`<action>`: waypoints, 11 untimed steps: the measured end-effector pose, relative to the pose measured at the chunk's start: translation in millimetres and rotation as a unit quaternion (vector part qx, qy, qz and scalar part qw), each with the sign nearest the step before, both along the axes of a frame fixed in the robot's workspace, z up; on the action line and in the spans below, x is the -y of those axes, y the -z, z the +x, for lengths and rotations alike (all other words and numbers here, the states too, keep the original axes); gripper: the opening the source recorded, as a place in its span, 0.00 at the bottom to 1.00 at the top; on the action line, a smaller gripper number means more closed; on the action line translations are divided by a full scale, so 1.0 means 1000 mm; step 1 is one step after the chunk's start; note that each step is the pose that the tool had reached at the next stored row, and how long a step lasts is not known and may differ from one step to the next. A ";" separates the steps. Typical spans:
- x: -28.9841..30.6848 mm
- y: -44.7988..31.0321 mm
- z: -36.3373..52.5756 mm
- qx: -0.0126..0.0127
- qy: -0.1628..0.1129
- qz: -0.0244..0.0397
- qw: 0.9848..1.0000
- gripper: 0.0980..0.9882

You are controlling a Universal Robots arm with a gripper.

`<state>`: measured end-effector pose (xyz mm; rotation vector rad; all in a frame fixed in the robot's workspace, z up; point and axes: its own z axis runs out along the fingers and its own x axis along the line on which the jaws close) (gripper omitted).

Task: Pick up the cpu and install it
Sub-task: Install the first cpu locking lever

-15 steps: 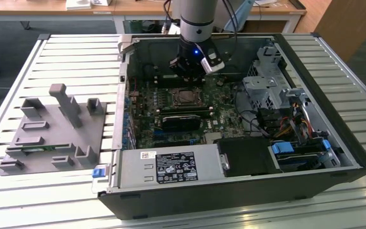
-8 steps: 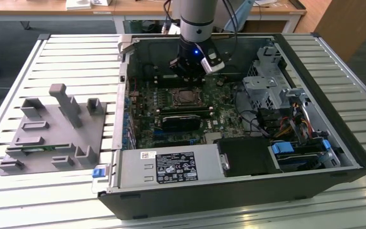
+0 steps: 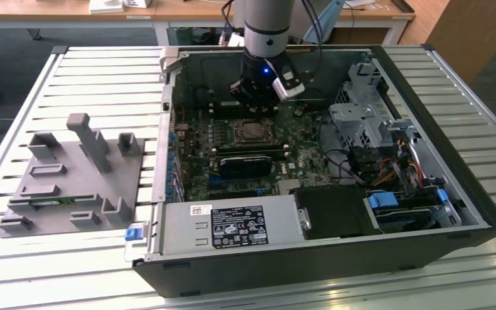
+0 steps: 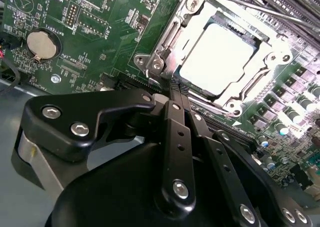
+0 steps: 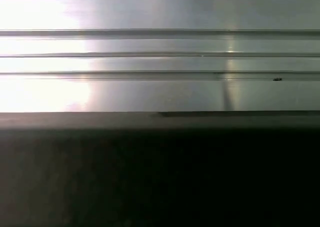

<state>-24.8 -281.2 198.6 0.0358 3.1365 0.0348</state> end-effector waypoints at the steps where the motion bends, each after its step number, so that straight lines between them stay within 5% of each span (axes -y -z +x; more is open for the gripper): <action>1: -0.0001 0.0005 0.0000 0.000 0.000 0.000 1.000 0.01; 5: -0.0006 0.0016 0.0001 0.000 0.000 0.001 1.000 0.01; 11: -0.0011 0.0008 0.0003 0.000 0.000 0.011 1.000 0.01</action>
